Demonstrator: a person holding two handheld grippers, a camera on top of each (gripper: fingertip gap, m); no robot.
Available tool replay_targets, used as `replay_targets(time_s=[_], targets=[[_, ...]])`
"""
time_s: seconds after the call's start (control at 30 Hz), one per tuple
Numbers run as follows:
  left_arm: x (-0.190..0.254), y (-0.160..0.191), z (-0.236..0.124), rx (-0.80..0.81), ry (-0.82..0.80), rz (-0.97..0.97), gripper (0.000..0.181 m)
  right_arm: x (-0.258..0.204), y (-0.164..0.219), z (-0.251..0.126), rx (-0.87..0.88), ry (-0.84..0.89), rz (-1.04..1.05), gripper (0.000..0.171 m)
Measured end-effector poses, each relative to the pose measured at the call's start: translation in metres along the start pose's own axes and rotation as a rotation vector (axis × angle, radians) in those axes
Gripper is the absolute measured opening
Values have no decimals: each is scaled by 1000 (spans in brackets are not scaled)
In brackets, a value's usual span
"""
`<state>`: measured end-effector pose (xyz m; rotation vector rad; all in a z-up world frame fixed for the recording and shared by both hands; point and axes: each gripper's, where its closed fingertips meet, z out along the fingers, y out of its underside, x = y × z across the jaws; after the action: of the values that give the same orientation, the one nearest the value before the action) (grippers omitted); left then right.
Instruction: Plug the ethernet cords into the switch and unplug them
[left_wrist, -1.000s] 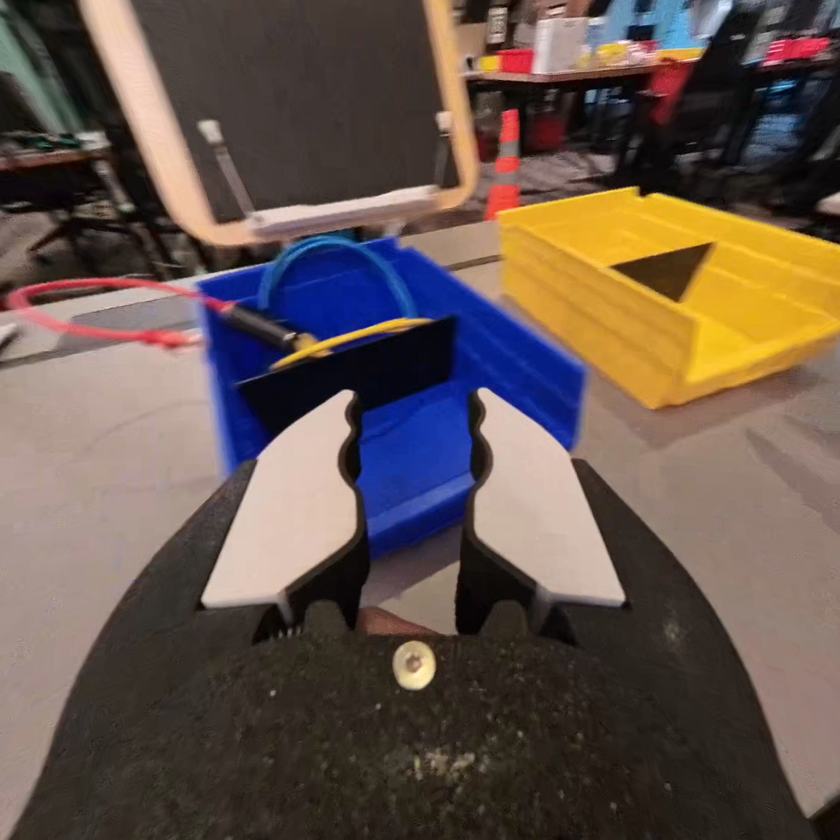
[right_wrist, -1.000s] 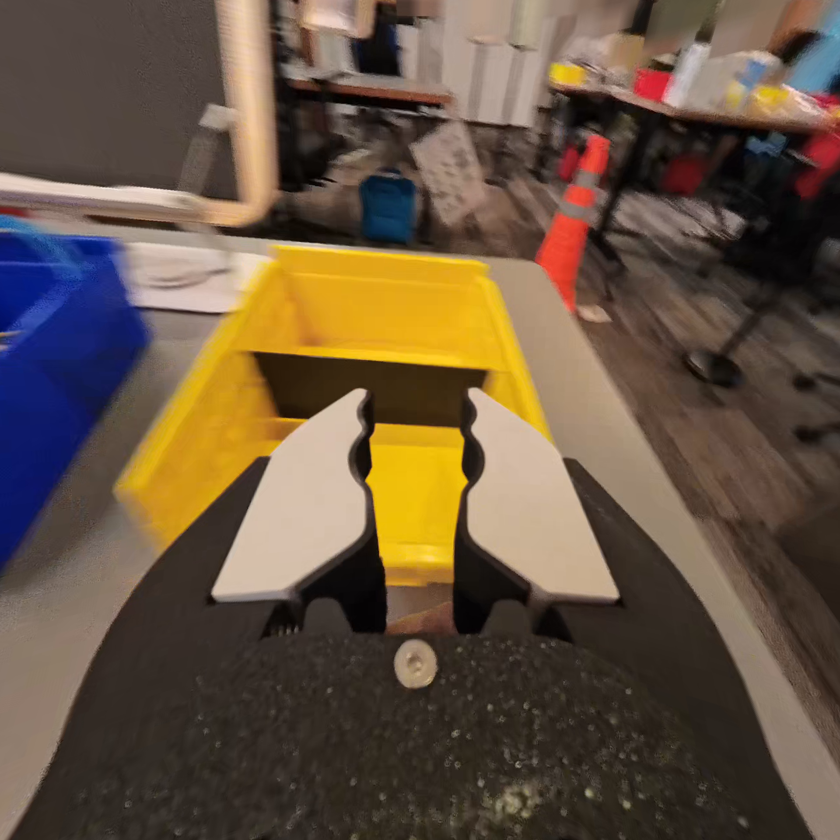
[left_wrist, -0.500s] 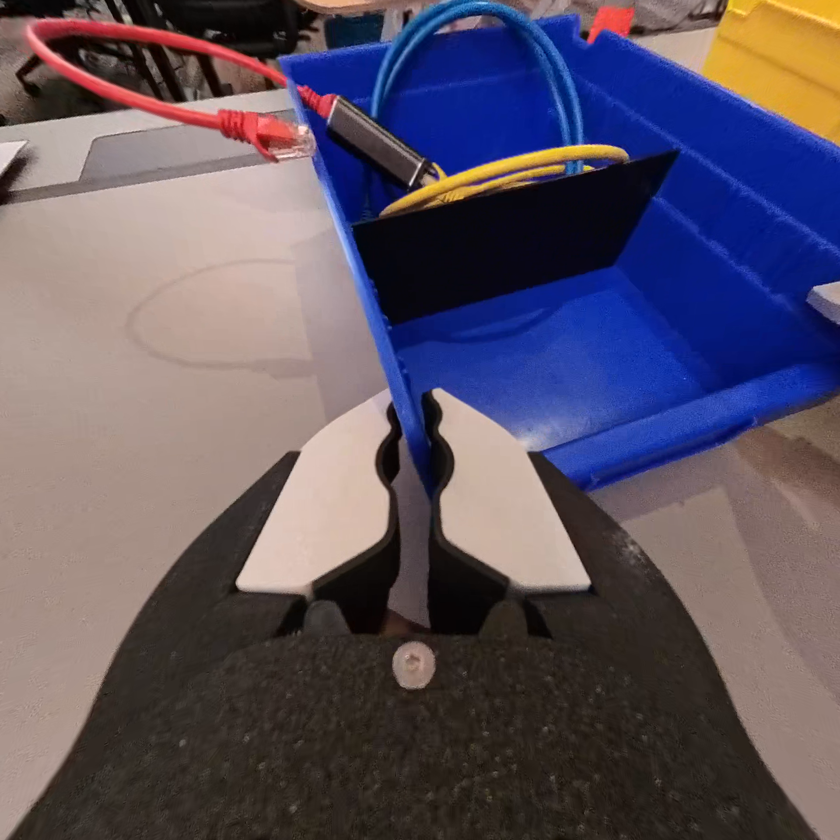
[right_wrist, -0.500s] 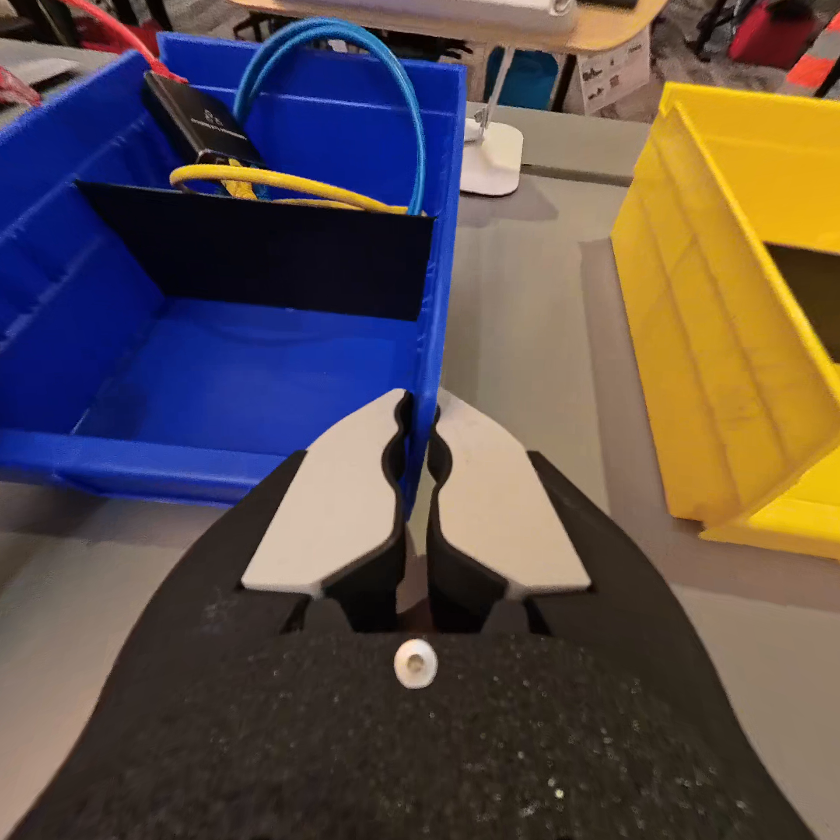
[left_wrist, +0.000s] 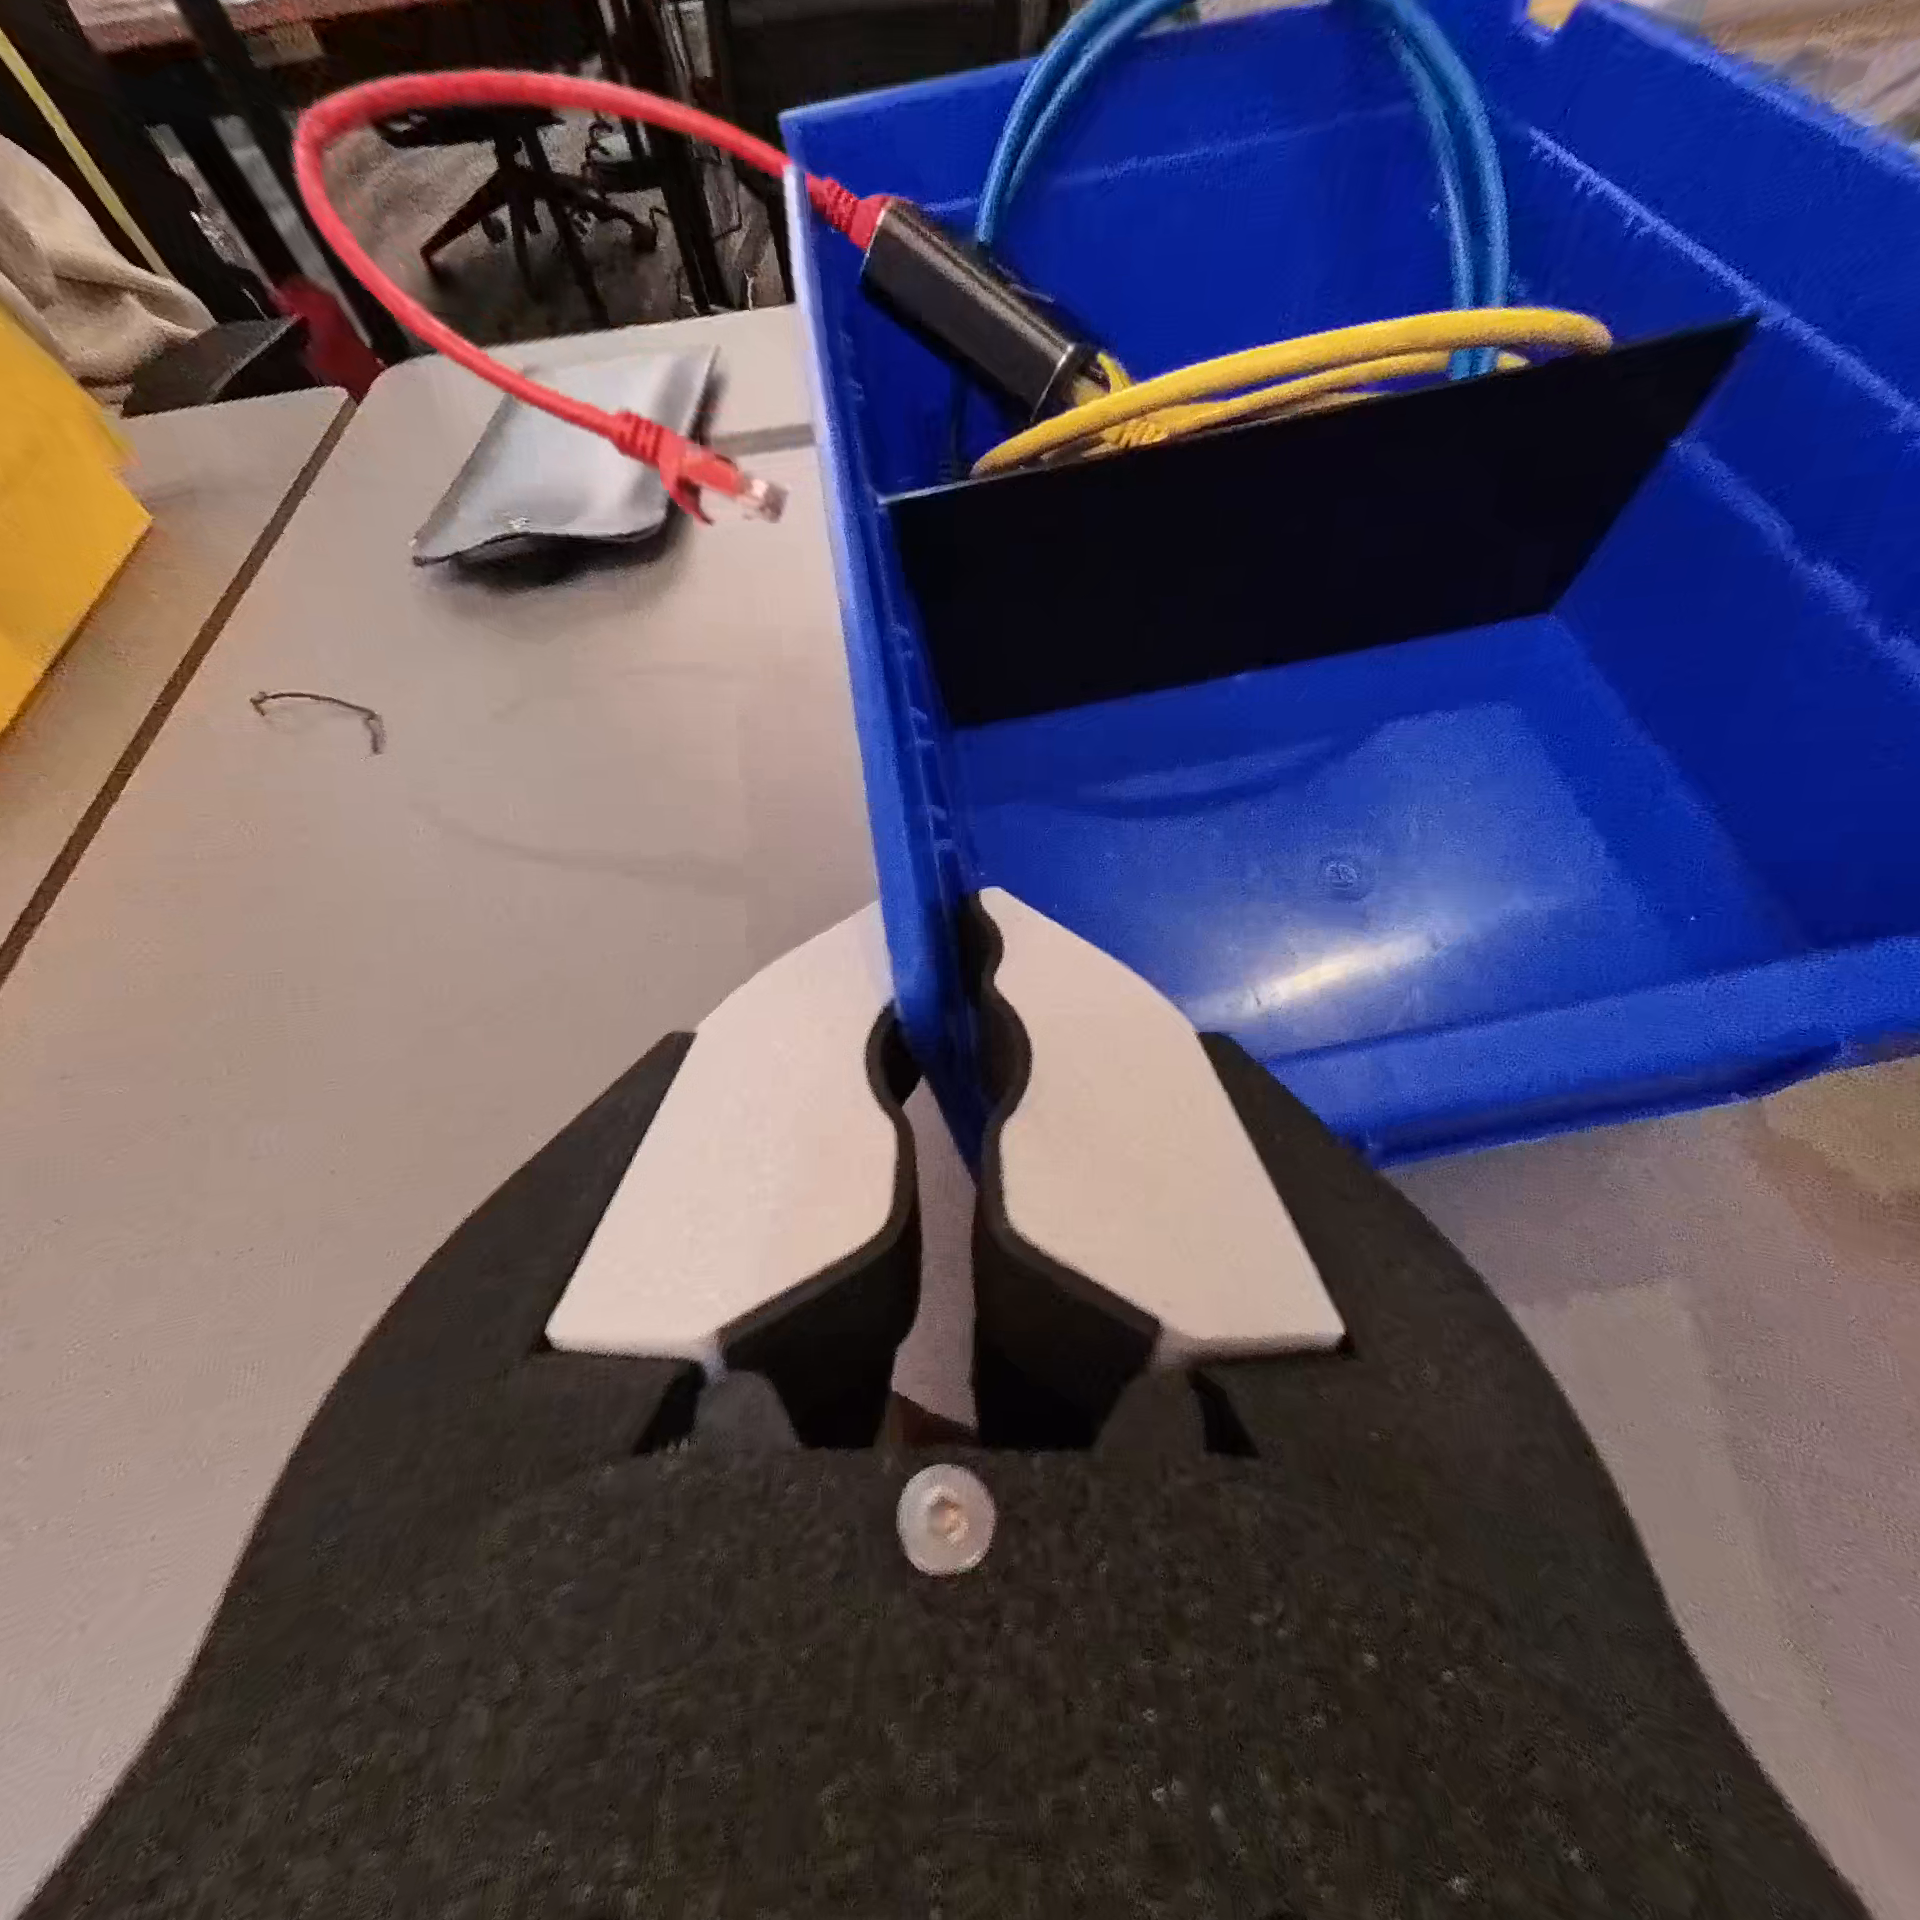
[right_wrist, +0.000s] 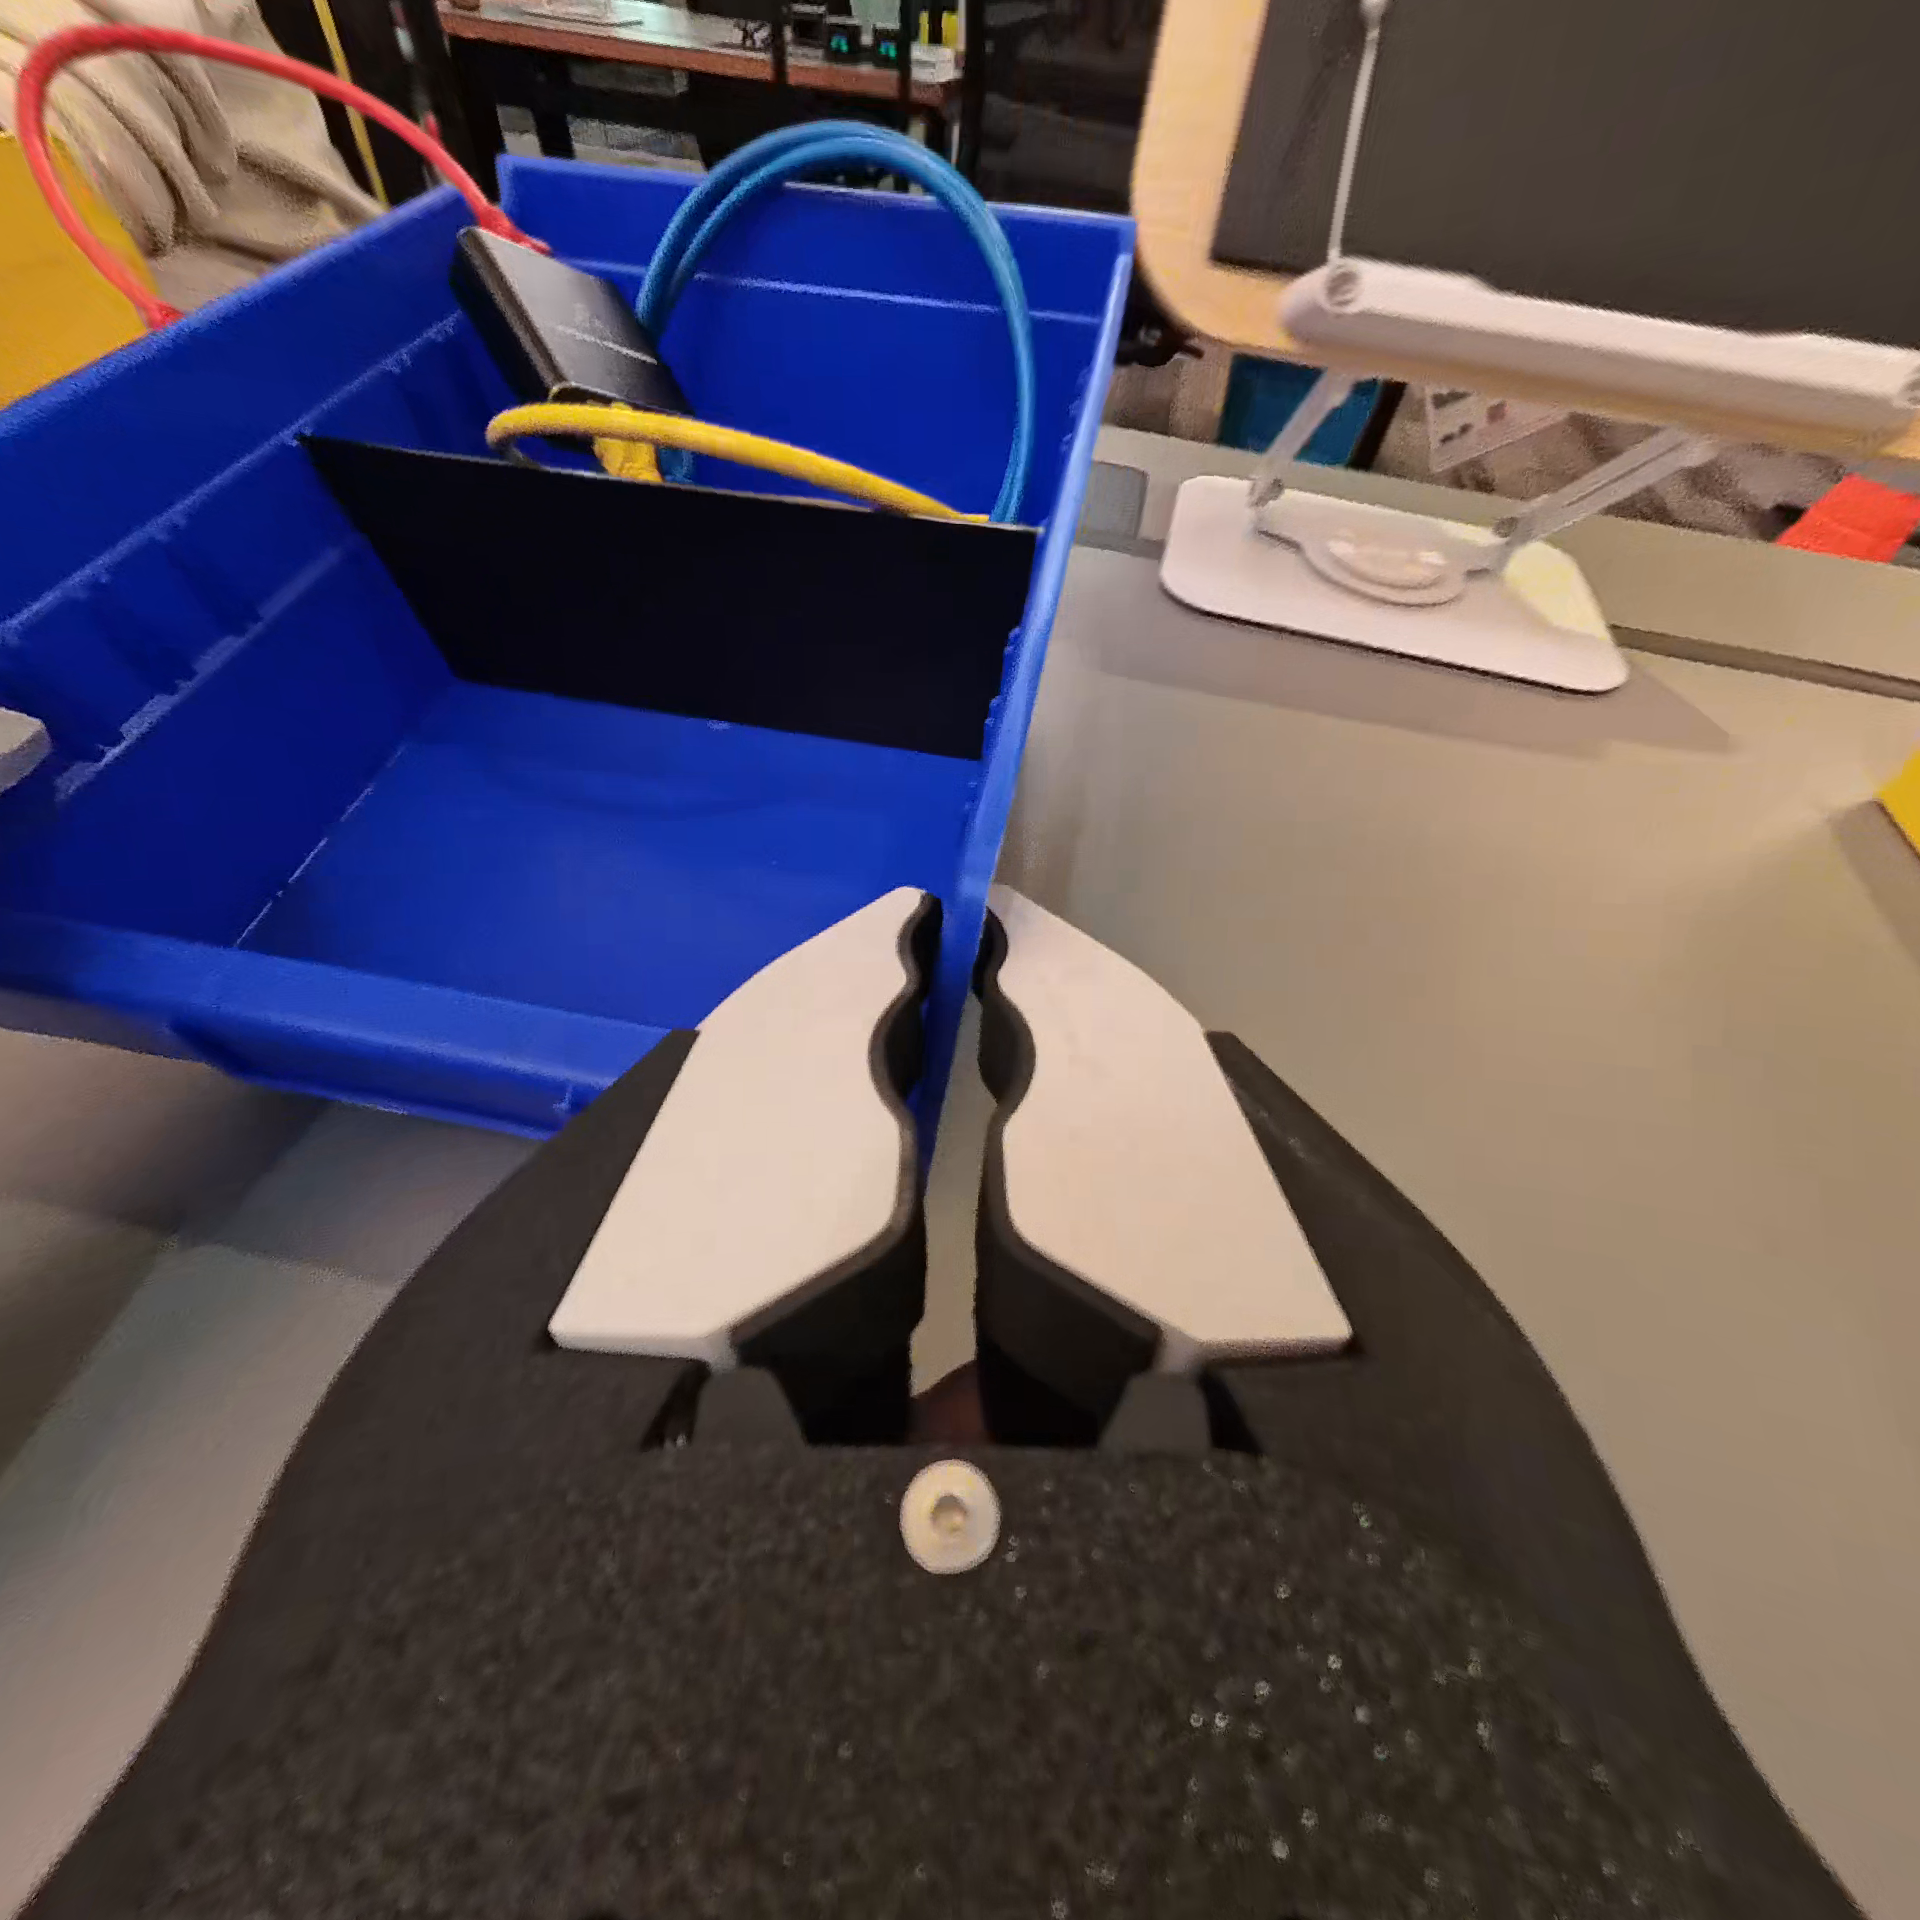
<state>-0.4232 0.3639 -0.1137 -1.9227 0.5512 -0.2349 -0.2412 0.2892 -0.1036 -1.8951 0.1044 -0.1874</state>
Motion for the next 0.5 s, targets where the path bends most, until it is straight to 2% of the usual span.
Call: replay_targets(time_s=[0.13, 0.3, 0.4, 0.5], targets=[[-16, 12, 7, -62, 9, 1, 4, -20, 18, 18, -104, -52, 60, 4], [-17, 14, 8, -57, 28, -68, 3, -24, 20, 15, -81, -136, 6, 7], [-17, 15, 8, -54, 30, -77, 4, -30, 26, 2, -149, -317, -10, 13], [-17, 15, 7, -46, 31, -77, 4, -30, 40, -38, -254, -588, -3, 19]])
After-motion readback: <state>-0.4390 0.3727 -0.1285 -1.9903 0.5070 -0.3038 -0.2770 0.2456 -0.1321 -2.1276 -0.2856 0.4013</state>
